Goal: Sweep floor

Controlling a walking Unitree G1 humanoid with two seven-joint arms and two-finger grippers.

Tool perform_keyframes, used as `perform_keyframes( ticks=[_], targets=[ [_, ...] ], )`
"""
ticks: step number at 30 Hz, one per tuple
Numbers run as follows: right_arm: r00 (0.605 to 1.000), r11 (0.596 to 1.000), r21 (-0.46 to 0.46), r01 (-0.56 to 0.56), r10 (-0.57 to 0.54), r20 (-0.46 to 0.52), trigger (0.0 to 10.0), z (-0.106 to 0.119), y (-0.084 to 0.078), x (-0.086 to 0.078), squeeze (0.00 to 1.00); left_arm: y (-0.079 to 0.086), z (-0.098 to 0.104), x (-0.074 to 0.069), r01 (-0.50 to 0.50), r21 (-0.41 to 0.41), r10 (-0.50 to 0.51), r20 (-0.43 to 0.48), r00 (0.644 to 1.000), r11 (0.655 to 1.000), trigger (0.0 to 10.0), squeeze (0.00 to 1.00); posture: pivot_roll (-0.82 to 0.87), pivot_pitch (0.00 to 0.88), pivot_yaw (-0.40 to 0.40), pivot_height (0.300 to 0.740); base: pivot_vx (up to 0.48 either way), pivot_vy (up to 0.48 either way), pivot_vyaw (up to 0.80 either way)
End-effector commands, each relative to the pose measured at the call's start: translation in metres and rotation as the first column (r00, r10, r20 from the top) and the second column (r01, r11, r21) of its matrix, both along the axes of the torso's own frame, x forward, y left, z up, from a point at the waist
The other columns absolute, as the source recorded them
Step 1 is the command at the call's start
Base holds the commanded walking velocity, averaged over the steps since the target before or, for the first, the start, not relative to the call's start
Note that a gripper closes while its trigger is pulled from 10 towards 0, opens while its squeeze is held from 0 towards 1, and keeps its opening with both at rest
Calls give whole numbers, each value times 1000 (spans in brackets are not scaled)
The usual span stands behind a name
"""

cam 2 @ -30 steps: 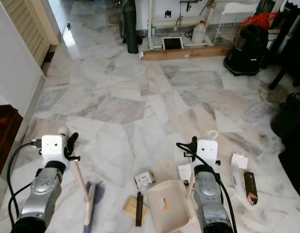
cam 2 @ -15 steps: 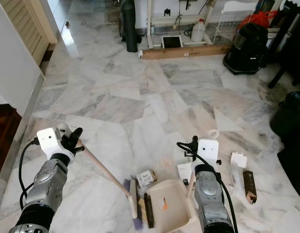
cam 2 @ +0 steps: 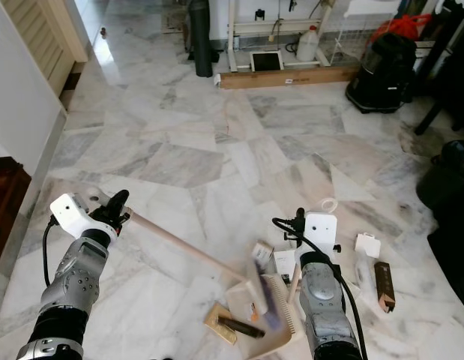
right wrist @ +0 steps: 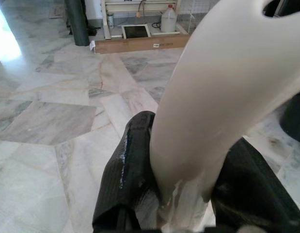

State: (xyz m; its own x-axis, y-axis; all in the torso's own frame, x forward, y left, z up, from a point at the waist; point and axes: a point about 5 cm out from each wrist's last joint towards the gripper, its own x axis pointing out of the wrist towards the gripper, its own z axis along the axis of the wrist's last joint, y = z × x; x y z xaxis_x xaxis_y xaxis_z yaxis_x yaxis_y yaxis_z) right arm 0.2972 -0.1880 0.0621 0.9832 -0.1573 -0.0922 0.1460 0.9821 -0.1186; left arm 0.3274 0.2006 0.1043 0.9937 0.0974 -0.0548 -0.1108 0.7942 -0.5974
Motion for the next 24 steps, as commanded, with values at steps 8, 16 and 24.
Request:
perform_keyframes(
  ticks=[8,16,24],
  targets=[
    [998,1000,10,8,-8,-63,10000,-12,-1,-5,0,21,39,-14,-111,156,82,182,980,981,10000,0,-33,156,3,740,0,0,0],
    [998,1000,10,4,-4,-65,10000,-13,0,-4,0,37,62,-31,-217,225,150,278,949,950,10000,0,-25,145,8,740,0,0,0],
    [998,1000,13,-2,3,-64,10000,-13,3,-3,0,27,28,-36,29,516,-60,43,997,856,10000,0,-21,136,11,740,0,0,0]
  ],
)
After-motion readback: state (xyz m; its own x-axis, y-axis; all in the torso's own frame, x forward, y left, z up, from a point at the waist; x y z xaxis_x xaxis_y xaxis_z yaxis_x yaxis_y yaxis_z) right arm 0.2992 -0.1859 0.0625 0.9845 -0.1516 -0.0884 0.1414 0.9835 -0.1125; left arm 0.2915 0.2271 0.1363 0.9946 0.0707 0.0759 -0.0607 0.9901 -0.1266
